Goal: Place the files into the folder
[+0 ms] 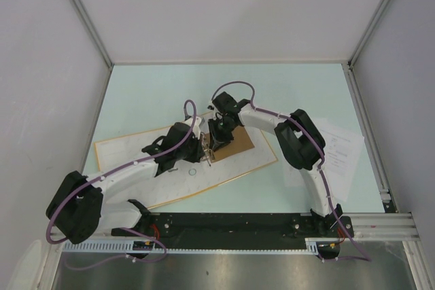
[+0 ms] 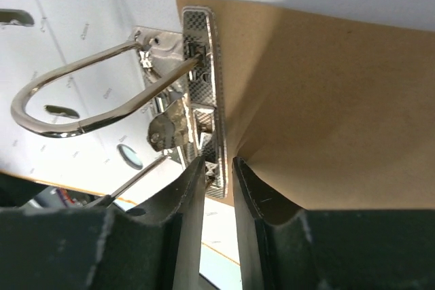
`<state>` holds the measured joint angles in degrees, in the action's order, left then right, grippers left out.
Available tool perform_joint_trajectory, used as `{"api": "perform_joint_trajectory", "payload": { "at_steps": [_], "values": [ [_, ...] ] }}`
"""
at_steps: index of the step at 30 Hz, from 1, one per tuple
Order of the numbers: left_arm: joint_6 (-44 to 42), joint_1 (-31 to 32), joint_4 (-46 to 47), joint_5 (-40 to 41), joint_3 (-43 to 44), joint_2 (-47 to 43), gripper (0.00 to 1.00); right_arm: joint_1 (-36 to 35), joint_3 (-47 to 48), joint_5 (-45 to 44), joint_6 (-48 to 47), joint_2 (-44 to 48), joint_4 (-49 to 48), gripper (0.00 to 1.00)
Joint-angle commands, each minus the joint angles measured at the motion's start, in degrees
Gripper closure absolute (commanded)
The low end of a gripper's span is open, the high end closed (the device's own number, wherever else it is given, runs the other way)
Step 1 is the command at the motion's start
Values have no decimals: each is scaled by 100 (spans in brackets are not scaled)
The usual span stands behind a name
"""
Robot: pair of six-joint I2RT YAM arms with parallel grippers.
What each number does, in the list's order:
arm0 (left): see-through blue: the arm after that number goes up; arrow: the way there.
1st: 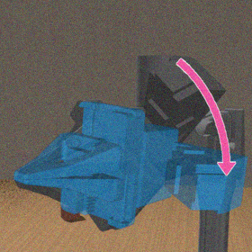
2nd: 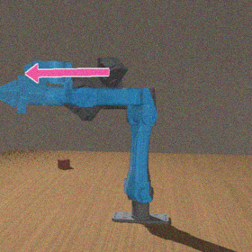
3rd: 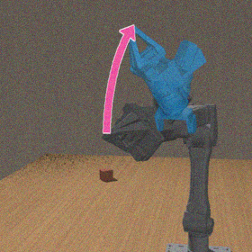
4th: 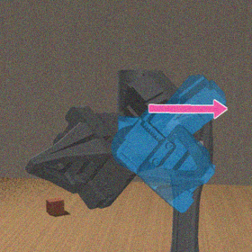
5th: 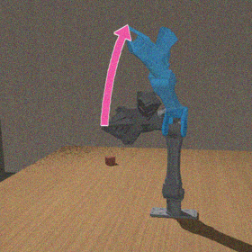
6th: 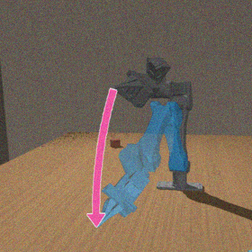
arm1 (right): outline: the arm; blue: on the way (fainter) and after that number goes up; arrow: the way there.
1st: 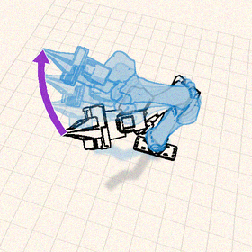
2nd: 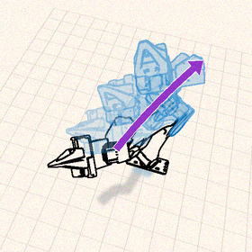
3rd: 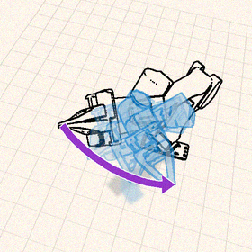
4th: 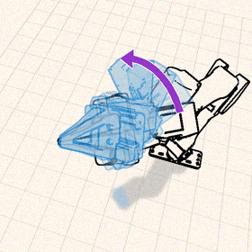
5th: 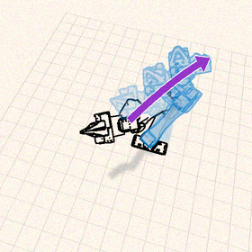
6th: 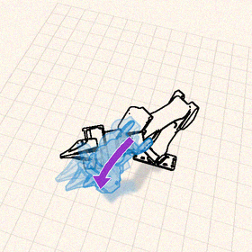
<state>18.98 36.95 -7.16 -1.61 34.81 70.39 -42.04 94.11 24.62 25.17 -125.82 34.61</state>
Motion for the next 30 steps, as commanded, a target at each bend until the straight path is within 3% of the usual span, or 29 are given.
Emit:
{"api": "perform_joint_trajectory", "payload": {
  "at_steps": [1, 10, 23, 30],
  "values": [
    [527, 76, -137, -296, -123, -25, 100, 21, -24, 579, 410, 32, -289, 72],
    [501, 76, -163, -279, -167, -104, 100, 73, -235, 228, 304, -118, -253, 81],
    [510, 67, -163, -296, -220, -157, 100, 205, -217, 140, 480, -303, -280, 83],
    [536, 67, -84, -340, -264, -157, 100, 126, -51, -448, 349, -417, 97, 89]
  ]
}}
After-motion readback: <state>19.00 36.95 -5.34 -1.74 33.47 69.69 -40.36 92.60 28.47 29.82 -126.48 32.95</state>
